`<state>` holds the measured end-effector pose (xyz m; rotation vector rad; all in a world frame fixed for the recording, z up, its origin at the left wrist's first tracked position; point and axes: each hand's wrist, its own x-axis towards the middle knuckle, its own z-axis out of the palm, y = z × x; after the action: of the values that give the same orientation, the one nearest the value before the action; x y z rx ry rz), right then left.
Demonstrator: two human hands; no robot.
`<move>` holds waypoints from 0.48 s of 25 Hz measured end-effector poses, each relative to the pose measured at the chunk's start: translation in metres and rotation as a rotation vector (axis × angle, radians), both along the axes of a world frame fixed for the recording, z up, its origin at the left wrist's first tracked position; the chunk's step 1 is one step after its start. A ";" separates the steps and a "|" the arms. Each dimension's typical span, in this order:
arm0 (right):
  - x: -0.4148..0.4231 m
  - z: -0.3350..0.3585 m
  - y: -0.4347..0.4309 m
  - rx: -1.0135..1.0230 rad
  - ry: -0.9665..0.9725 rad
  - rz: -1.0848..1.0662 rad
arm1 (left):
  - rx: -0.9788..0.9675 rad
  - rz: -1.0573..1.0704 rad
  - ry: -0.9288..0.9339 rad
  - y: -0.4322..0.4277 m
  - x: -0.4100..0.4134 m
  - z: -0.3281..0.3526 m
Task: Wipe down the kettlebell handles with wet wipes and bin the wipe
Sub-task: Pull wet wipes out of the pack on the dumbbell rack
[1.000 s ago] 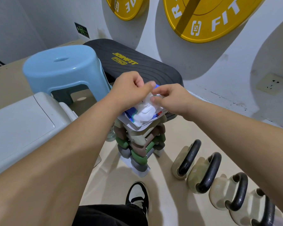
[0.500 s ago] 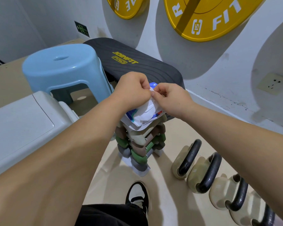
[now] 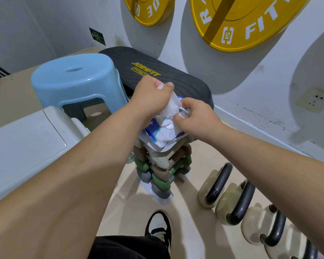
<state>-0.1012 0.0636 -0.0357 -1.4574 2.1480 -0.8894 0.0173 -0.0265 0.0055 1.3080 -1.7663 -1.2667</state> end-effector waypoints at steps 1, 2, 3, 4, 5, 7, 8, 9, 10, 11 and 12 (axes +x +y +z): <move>0.001 0.002 0.002 -0.026 -0.048 -0.006 | 0.064 -0.044 -0.054 0.002 0.003 -0.001; 0.002 0.003 0.003 -0.044 -0.093 -0.018 | 0.115 -0.085 -0.120 0.003 0.006 -0.004; 0.002 0.005 0.004 -0.048 -0.134 -0.033 | 0.122 -0.105 -0.160 0.004 0.008 -0.005; 0.001 0.005 0.005 -0.048 -0.184 -0.048 | 0.095 -0.089 -0.143 0.006 0.009 -0.004; 0.001 0.006 0.005 -0.038 -0.246 -0.060 | 0.035 -0.038 -0.062 0.006 0.009 0.000; 0.000 0.009 0.007 -0.004 -0.362 -0.068 | -0.240 0.154 0.200 0.008 0.007 0.019; -0.001 0.011 0.009 -0.006 -0.397 -0.073 | -0.417 0.224 0.289 0.012 0.005 0.033; -0.003 0.015 0.011 -0.030 -0.430 -0.092 | -0.538 0.221 0.337 0.018 0.002 0.044; -0.006 0.020 0.014 -0.072 -0.469 -0.124 | -0.574 0.151 0.357 0.026 -0.003 0.051; -0.011 0.026 0.019 -0.116 -0.512 -0.152 | -0.524 0.042 0.351 0.037 -0.009 0.053; -0.017 0.033 0.026 -0.155 -0.567 -0.165 | -0.409 -0.081 0.305 0.048 -0.014 0.051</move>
<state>-0.1182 0.0896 -0.0022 -0.9397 1.8114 -1.3630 0.0029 0.0211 0.0562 0.7776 -1.7506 -1.0121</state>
